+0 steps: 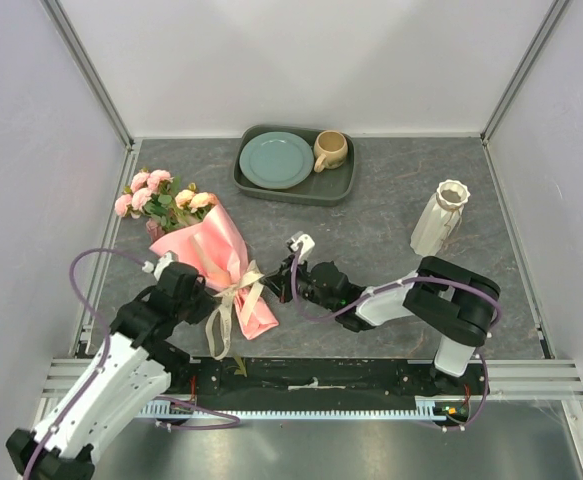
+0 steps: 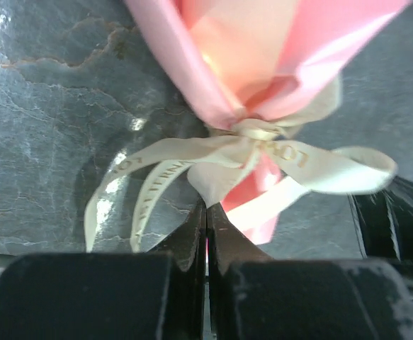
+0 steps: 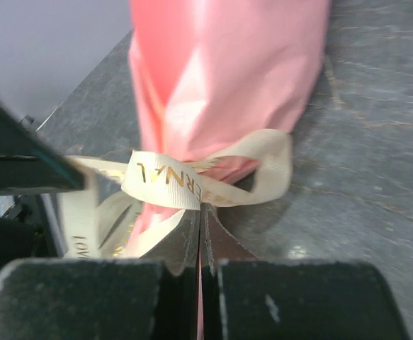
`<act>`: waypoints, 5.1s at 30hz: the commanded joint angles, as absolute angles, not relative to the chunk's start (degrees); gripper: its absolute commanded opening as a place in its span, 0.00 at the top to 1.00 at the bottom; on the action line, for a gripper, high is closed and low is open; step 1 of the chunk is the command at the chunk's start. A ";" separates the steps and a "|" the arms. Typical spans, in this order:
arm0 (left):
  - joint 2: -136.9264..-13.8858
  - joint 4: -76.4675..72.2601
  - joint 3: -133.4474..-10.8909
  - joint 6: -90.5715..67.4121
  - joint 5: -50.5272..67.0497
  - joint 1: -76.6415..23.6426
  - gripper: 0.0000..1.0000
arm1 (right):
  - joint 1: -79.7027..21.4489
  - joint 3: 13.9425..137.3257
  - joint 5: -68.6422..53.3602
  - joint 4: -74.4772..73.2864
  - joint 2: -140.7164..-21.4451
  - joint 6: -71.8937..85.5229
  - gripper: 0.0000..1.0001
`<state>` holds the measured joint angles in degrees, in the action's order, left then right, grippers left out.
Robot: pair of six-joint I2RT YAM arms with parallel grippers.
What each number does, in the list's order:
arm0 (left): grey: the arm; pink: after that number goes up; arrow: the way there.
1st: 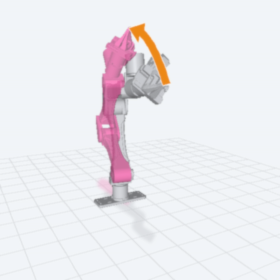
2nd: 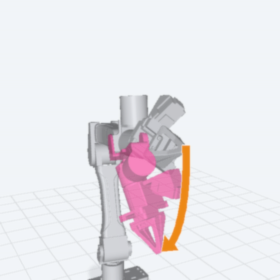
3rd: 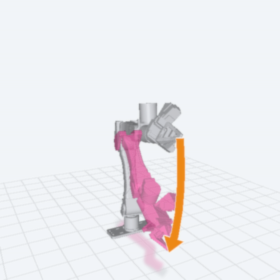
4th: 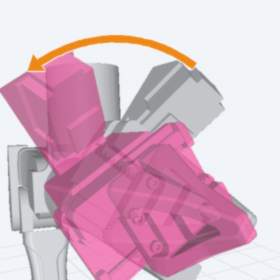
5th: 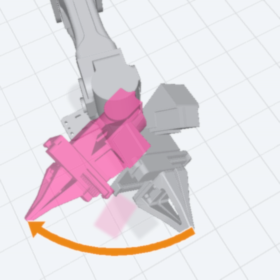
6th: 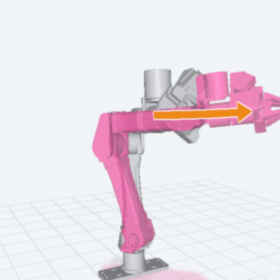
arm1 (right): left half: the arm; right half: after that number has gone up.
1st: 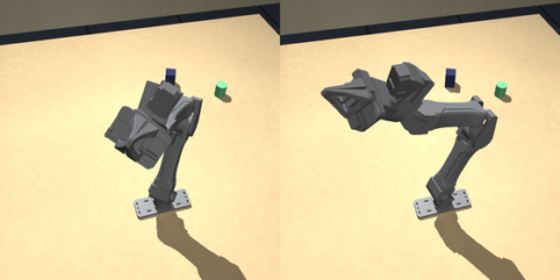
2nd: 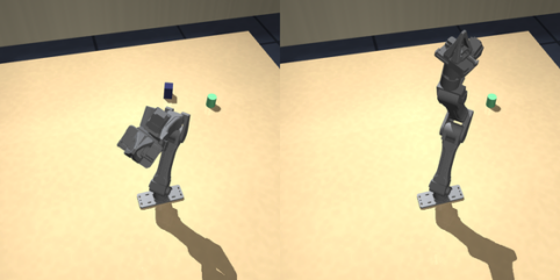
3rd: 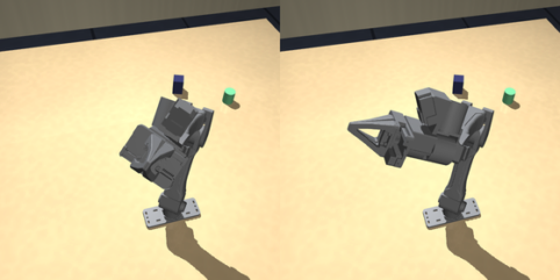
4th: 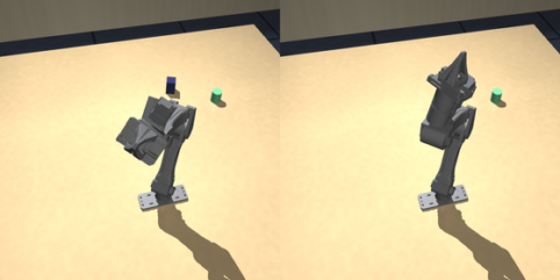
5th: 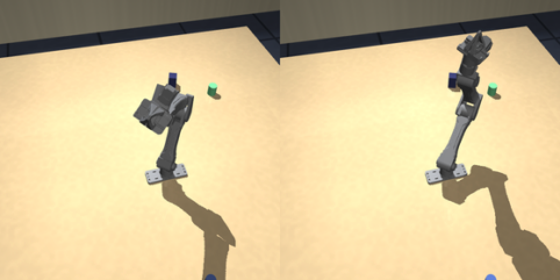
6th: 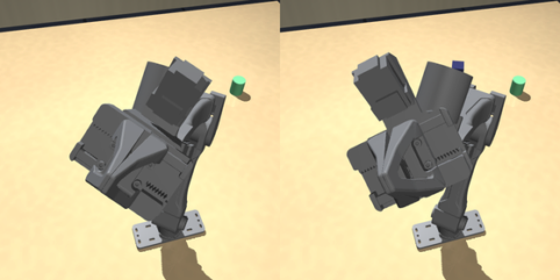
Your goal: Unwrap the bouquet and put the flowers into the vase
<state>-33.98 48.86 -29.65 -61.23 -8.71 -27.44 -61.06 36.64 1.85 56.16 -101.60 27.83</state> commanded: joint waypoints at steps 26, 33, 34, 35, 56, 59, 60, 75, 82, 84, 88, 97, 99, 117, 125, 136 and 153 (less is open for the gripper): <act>-31.64 70.49 -80.84 -44.31 -50.17 -27.25 0.98 | -51.68 35.25 19.34 40.69 -99.32 40.96 1.00; -30.85 68.47 -90.42 -32.09 -57.12 -27.25 0.98 | -51.68 34.98 18.46 42.01 -99.32 40.34 1.00; -30.85 68.38 -91.05 -31.12 -57.91 -27.25 0.98 | -51.68 34.98 18.37 42.10 -99.32 40.25 1.00; -31.11 68.47 -91.75 -28.94 -59.23 -27.33 0.98 | -51.68 34.98 18.37 42.19 -99.40 40.08 1.00; -29.18 59.53 -61.29 -36.02 -8.55 -27.25 0.19 | -61.70 36.30 24.25 39.73 -91.67 24.00 1.00; -33.03 48.37 -54.53 -39.72 -0.28 -27.25 0.26 | -62.31 37.09 26.28 36.31 -87.30 23.64 1.00; -34.18 45.29 -52.23 -40.42 2.00 -27.25 0.40 | -62.40 37.00 27.15 35.34 -85.97 23.82 1.00; -59.51 16.97 -32.35 -45.17 -3.86 -25.58 0.94 | -62.49 43.67 37.78 12.07 -66.27 20.22 1.00; -58.45 17.93 -29.53 -43.69 -3.51 -22.33 0.92 | -59.34 53.34 48.86 1.42 -64.60 9.85 1.00; -58.18 18.28 -29.36 -43.33 -3.34 -21.97 0.92 | -55.57 56.68 48.08 -1.56 -64.86 7.92 1.00; -56.96 19.07 -29.44 -42.45 -2.12 -21.71 0.92 | -49.84 59.41 42.47 -2.29 -66.62 5.98 1.00; -45.80 26.27 -34.61 -39.30 1.93 -21.71 0.68 | -43.95 60.47 49.04 -7.72 -81.11 7.37 0.72; -42.65 29.61 -36.12 -38.41 2.11 -21.71 0.58 | -43.51 62.57 48.78 -11.84 -85.33 8.17 0.57; -47.63 22.68 -31.21 -39.90 11.51 -21.71 0.67 | -57.30 50.37 -1.57 29.50 -95.44 25.22 0.81; -53.17 18.28 -29.35 -38.94 13.45 -21.62 0.74 | -58.62 46.77 -4.31 38.05 -98.53 25.23 1.00; -57.92 18.63 -32.34 -35.07 9.49 -21.71 0.79 | -60.12 47.98 -3.17 39.55 -101.95 24.43 0.94; -67.23 21.09 -39.37 -27.51 9.41 -22.41 0.90 | -60.12 45.79 3.95 34.10 -104.06 28.21 1.00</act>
